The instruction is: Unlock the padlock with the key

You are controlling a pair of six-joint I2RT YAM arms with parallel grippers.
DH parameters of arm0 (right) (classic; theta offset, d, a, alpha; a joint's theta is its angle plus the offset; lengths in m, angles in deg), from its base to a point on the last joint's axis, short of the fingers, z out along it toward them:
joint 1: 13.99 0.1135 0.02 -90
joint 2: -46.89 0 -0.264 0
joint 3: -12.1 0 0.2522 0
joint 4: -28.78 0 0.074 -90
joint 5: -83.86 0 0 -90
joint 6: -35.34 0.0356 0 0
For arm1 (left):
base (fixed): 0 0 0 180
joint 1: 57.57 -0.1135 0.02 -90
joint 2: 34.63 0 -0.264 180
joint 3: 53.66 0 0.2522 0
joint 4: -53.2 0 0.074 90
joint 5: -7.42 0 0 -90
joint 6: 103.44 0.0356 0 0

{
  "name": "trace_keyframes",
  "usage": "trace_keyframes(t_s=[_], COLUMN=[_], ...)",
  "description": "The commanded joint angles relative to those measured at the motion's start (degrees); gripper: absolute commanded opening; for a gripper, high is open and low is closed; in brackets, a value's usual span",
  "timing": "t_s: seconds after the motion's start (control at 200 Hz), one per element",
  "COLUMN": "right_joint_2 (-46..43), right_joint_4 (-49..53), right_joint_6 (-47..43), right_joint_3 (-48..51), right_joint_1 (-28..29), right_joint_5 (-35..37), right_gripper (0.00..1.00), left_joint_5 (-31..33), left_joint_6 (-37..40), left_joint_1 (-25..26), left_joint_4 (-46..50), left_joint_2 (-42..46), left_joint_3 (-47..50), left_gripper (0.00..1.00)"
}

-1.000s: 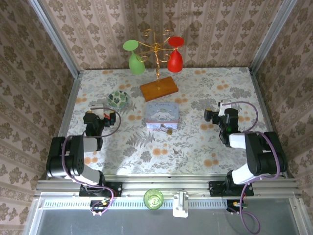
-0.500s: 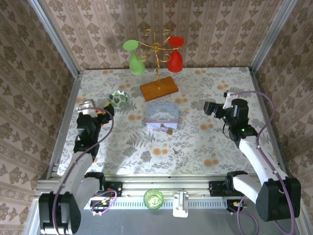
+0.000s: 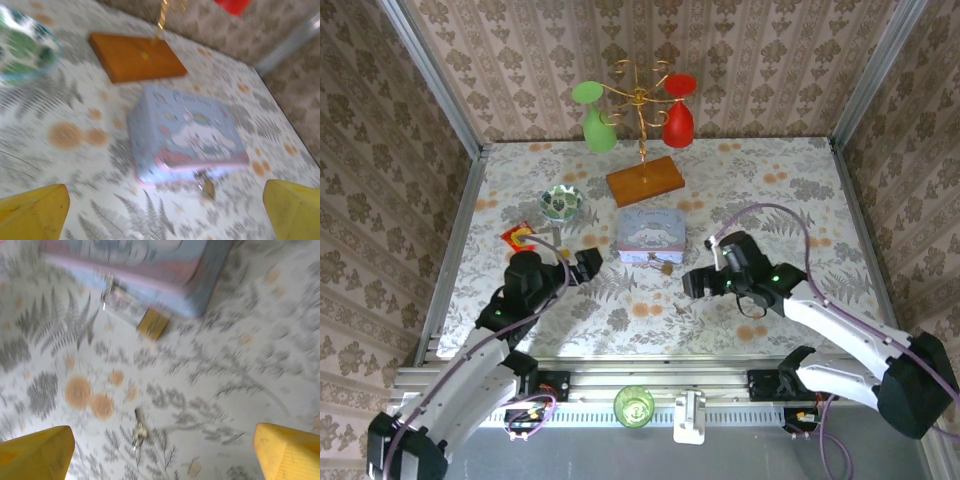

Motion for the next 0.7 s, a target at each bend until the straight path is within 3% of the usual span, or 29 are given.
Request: trace_keyframes(t_s=[0.0, 0.155, 0.27, 0.695], right_joint_2=[3.0, 8.8, 13.3, 22.0], right_joint_4=[3.3, -2.3, -4.6, -6.7], right_joint_6=[4.8, 7.9, 9.1, 9.4], right_joint_3=[0.7, 2.2, 1.1, -1.5], right_joint_1=[4.9, 11.1, 14.0, 17.3], right_joint_5=[6.9, 7.0, 7.6, 10.8], right_gripper=[0.88, 0.74, 0.66, 0.44], left_joint_5=[3.8, 11.2, 13.0, 15.7], left_joint_6=[-4.3, -6.6, -8.1, -12.7], left_joint_1=[6.7, 16.5, 20.4, 22.8], left_joint_4=[2.3, 1.3, -0.9, -4.6], left_joint_2=[-1.4, -4.1, -6.3, -7.3], left_joint_3=[0.1, 0.9, 1.6, 5.0], left_gripper=[1.00, 1.00, 1.00, 1.00])
